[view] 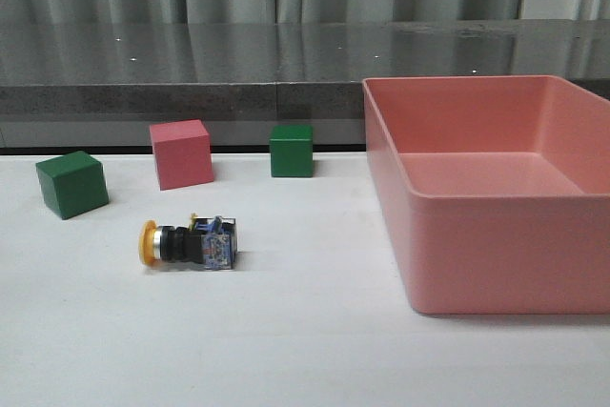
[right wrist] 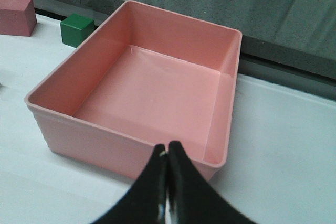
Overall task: Place and stand button with both arms
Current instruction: 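Open the right gripper and withdraw it from the button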
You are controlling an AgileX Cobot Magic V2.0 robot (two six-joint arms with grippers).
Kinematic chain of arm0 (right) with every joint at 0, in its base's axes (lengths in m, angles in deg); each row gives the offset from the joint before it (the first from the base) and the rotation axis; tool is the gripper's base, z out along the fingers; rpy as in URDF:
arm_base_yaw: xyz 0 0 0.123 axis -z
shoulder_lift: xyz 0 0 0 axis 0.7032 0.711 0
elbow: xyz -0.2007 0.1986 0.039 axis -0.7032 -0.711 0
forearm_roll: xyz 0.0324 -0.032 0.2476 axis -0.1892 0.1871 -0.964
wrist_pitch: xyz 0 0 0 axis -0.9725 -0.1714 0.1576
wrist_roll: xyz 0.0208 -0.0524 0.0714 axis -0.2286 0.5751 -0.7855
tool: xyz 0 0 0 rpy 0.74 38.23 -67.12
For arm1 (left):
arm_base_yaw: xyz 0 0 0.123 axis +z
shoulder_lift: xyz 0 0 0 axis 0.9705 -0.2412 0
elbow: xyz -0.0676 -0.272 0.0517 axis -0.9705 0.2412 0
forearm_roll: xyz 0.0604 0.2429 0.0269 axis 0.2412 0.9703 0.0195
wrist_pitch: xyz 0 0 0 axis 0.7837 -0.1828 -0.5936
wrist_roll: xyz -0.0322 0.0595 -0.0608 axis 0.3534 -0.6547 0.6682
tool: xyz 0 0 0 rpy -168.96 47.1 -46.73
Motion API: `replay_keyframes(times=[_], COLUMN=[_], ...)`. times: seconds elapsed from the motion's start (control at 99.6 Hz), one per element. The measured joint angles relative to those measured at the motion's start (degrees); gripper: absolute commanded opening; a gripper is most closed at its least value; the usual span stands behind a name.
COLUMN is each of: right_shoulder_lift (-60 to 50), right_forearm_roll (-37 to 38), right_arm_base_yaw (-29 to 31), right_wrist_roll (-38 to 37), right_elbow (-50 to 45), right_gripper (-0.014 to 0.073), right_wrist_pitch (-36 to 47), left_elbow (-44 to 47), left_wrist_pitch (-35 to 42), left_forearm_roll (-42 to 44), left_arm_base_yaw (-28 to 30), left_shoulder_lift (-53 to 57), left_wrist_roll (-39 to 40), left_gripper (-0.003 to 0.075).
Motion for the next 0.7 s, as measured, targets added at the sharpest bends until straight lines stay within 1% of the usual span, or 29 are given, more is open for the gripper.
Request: replay_keyframes(times=[0.11, 0.181, 0.241, 0.321, 0.402, 0.452, 0.502, 0.542, 0.602, 0.612, 0.622, 0.703], right_shoulder_lift=[0.0, 0.0, 0.0, 0.0, 0.0, 0.0, 0.0, 0.0, 0.0, 0.0, 0.0, 0.0], right_forearm_roll=[0.0, 0.0, 0.0, 0.0, 0.0, 0.0, 0.0, 0.0, 0.0, 0.0, 0.0, 0.0], right_arm_base_yaw=[0.0, 0.0, 0.0, 0.0, 0.0, 0.0, 0.0, 0.0, 0.0, 0.0, 0.0, 0.0], right_wrist_roll=[0.0, 0.0, 0.0, 0.0, 0.0, 0.0, 0.0, 0.0, 0.0, 0.0, 0.0, 0.0], right_elbow=[0.0, 0.0, 0.0, 0.0, 0.0, 0.0, 0.0, 0.0, 0.0, 0.0, 0.0, 0.0], right_gripper=[-0.0061, -0.0061, -0.0061, -0.0061, -0.0061, -0.0061, -0.0061, -0.0061, -0.0061, -0.0061, -0.0061, -0.0061], right_wrist_pitch=[0.0, 0.3, 0.5, 0.9, 1.4, 1.7, 1.9, 2.1, 2.4, 2.4, 2.4, 2.5], left_elbow=[-0.1, -0.7, -2.8, -9.0, -16.0, -21.0, -25.2, -28.2, -33.2, -33.7, -34.7, -39.7], left_wrist_pitch=[1.8, -0.6, -5.8, -16.0, -25.8, -32.4, -37.5, -40.9, -46.2, -46.8, -47.7, -51.8], left_forearm_roll=[-6.5, -10.1, -11.7, -12.4, -12.6, -12.6, -12.8, -13.1, -14.1, -14.2, -14.5, -16.3], left_arm_base_yaw=[0.0, 0.0, 0.0, 0.0, 0.0, 0.0, 0.0, 0.0, 0.0, 0.0, 0.0, 0.0], left_shoulder_lift=[0.0, 0.0, 0.0, -1.8, -6.9, -12.1, -17.3, -21.1, -28.1, -28.9, -30.4, -39.0], left_wrist_roll=[0.0, 0.0, 0.1, 0.2, 0.2, 0.2, -1.5, -3.6, -9.4, -9.4, -11.4, -18.9], left_gripper=[-0.0020, -0.0020, -0.0020, -0.0020, -0.0020, -0.0020, -0.0020, -0.0020, -0.0020, -0.0020, -0.0020, -0.0019])
